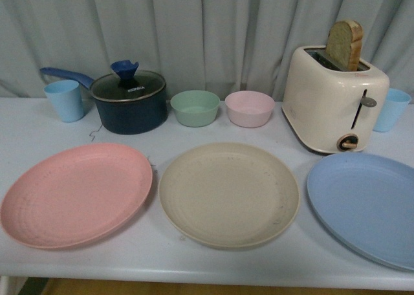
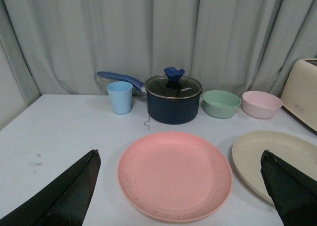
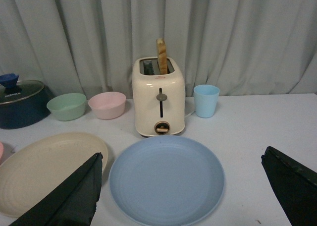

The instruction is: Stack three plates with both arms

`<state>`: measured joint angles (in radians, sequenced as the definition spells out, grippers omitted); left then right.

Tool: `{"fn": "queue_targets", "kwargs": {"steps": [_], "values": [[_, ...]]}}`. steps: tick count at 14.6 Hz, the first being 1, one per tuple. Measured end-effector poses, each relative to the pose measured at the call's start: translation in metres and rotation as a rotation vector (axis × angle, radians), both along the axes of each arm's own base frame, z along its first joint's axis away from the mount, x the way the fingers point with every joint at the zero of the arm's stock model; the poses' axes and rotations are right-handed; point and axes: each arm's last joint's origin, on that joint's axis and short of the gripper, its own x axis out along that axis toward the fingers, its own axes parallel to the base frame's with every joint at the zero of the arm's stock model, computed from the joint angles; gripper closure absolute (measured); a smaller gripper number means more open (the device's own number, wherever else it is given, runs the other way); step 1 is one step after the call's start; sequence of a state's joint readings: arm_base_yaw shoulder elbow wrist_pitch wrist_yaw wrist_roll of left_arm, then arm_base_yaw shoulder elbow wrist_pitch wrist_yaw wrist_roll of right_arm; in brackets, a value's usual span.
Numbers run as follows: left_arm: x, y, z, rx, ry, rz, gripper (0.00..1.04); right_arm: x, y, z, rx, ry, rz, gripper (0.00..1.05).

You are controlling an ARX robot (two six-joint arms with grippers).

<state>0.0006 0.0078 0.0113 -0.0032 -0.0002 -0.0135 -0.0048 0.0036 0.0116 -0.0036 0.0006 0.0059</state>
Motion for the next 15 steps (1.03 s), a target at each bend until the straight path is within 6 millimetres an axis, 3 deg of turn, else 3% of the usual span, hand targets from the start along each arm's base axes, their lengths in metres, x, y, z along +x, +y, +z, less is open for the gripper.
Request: {"fn": "queue_targets", "kwargs": {"steps": [12, 13, 14, 15], "values": [[0.000, 0.000, 0.000, 0.000, 0.000, 0.000, 0.07, 0.000, 0.000, 0.000, 0.000, 0.000, 0.000, 0.06], [0.005, 0.000, 0.001, -0.014, 0.298, 0.171, 0.07, 0.000, 0.000, 0.000, -0.001, 0.000, 0.000, 0.06], [0.041, 0.006, 0.015, -0.002, 0.351, 0.187, 0.07, 0.000, 0.000, 0.000, -0.001, 0.001, 0.000, 0.06], [0.090, 0.005, 0.018, 0.006, 0.456, 0.057, 0.07, 0.000, 0.000, 0.000, -0.001, 0.000, 0.000, 0.06]]}}
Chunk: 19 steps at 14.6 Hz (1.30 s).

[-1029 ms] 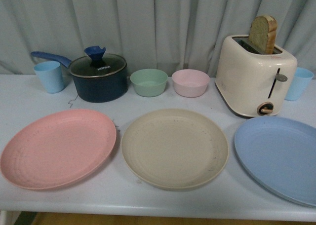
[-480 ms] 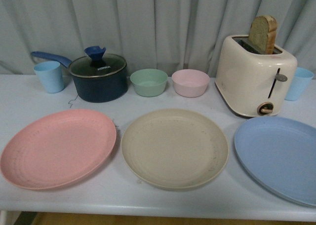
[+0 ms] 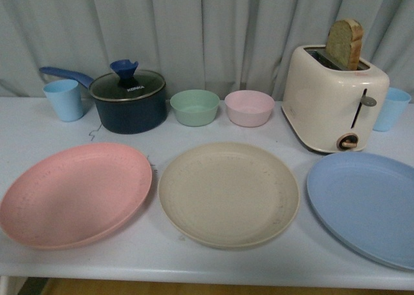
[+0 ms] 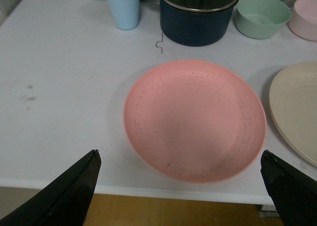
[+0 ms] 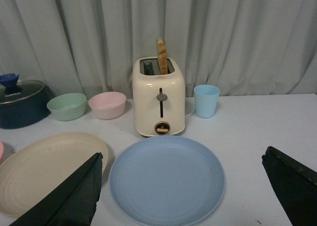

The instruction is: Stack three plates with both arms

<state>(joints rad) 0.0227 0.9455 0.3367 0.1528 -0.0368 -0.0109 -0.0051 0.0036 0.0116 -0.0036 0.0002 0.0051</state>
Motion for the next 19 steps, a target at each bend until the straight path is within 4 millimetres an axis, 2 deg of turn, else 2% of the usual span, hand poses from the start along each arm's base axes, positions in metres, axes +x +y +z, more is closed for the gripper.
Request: {"fn": "queue_targets", "kwargs": {"steps": [5, 9, 14, 19], "values": [[0.074, 0.012, -0.020, -0.049, 0.214, -0.066, 0.07, 0.000, 0.000, 0.000, 0.000, 0.000, 0.000, 0.06], [0.123, 0.032, -0.043, -0.051, 0.342, -0.121, 0.07, 0.000, 0.000, 0.000, 0.000, 0.000, 0.000, 0.06], [0.168, 0.061, -0.063, -0.147, 0.428, -0.143, 0.07, 0.000, 0.000, 0.000, 0.000, 0.000, 0.000, 0.06], [0.192, 0.078, -0.089, -0.138, 0.469, -0.163, 0.07, 0.000, 0.000, 0.000, 0.000, 0.000, 0.000, 0.06]]}}
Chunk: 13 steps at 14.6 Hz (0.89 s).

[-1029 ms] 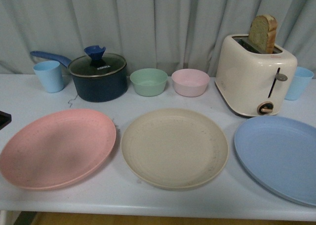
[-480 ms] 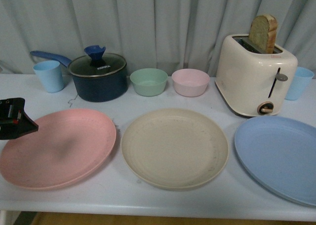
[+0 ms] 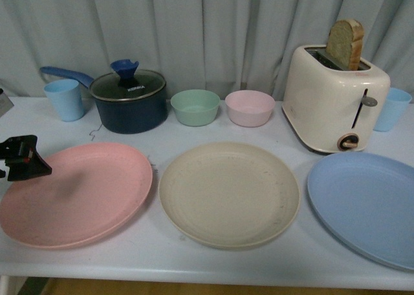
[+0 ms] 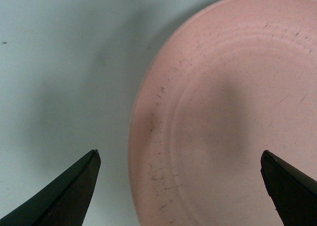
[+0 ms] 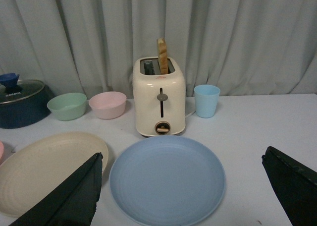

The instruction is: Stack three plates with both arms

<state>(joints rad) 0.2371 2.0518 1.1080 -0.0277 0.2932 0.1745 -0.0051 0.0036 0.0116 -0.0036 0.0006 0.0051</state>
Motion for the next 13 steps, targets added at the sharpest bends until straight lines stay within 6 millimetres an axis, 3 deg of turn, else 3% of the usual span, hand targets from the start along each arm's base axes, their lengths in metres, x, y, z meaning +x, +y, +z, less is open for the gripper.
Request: {"fn": "queue_targets", "kwargs": {"steps": [2, 6, 10, 13], "values": [[0.004, 0.001, -0.016, 0.011, 0.034, -0.024, 0.08, 0.000, 0.000, 0.000, 0.000, 0.000, 0.000, 0.06], [0.012, 0.013, -0.028, 0.008, 0.051, -0.027, 0.52, 0.000, 0.000, 0.000, 0.000, 0.000, 0.000, 0.06], [0.012, 0.024, -0.027, -0.046, 0.059, 0.012, 1.01, 0.000, 0.000, 0.000, 0.000, 0.000, 0.000, 0.06], [0.010, 0.024, -0.013, -0.066, 0.037, 0.045, 1.03, 0.000, 0.000, 0.000, 0.000, 0.000, 0.000, 0.06]]}}
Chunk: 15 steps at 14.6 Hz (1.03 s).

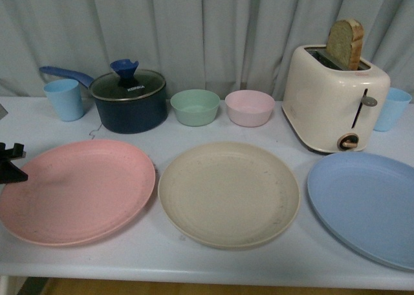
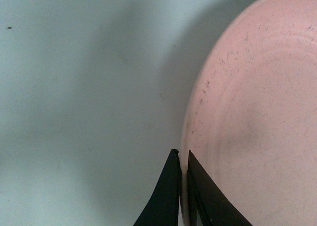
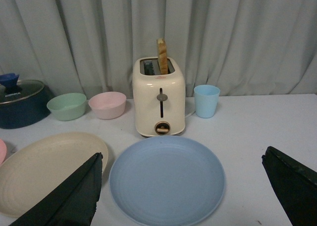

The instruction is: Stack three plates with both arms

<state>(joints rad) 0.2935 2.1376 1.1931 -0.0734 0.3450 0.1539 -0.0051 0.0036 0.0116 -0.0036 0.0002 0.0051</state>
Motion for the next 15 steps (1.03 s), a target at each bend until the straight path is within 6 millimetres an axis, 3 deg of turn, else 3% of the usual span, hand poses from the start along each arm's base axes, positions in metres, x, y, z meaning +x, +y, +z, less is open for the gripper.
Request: {"fn": "queue_targets", "kwargs": {"steps": [5, 6, 8, 11, 14, 15], "values": [[-0.015, -0.011, 0.073, -0.017, -0.090, 0.118, 1.03, 0.000, 0.000, 0.000, 0.000, 0.000, 0.000, 0.06], [-0.017, -0.021, 0.088, -0.032, -0.113, 0.141, 1.03, 0.000, 0.000, 0.000, 0.000, 0.000, 0.000, 0.06], [-0.016, -0.065, 0.110, -0.075, -0.153, 0.120, 1.03, 0.000, 0.000, 0.000, 0.000, 0.000, 0.000, 0.06], [-0.014, -0.139, 0.113, -0.146, -0.134, 0.073, 1.03, 0.000, 0.000, 0.000, 0.000, 0.000, 0.000, 0.06], [-0.010, -0.175, 0.100, -0.194, -0.103, 0.112, 1.03, 0.000, 0.000, 0.000, 0.000, 0.000, 0.000, 0.06], [-0.006, -0.183, 0.080, -0.203, -0.052, 0.151, 1.03, 0.000, 0.000, 0.000, 0.000, 0.000, 0.000, 0.06]]}}
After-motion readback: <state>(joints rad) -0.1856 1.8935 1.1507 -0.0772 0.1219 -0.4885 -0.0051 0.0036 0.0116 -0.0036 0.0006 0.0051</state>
